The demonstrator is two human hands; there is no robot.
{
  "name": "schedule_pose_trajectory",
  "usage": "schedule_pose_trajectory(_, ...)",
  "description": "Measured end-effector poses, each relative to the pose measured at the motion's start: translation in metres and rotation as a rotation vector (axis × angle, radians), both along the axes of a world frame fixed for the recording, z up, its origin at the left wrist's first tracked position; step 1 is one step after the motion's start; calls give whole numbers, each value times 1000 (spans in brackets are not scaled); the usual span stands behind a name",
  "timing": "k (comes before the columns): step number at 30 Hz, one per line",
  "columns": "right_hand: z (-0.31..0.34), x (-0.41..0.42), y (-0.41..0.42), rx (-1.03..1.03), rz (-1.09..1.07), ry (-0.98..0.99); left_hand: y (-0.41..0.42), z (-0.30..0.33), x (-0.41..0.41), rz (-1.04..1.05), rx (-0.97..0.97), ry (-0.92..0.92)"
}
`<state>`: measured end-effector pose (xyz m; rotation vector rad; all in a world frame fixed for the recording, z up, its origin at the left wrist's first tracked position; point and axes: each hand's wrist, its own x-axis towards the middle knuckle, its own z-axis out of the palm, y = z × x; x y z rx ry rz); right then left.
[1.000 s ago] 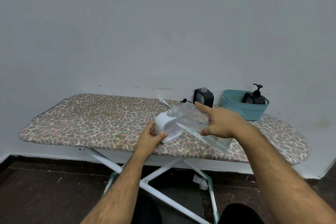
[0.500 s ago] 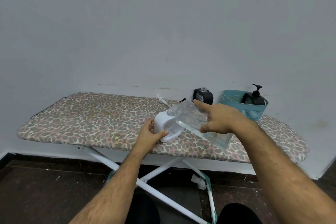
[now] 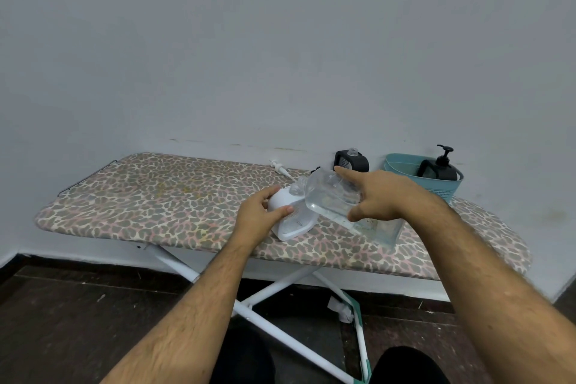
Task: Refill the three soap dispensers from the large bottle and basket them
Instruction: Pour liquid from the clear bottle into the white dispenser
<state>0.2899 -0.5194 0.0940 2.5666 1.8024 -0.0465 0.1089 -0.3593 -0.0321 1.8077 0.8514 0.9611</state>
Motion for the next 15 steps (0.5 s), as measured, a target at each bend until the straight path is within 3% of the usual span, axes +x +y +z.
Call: schedule_pose_trajectory(15, 14, -1, 4, -48, 22, -25, -2, -2, -1, -3, -1, -16)
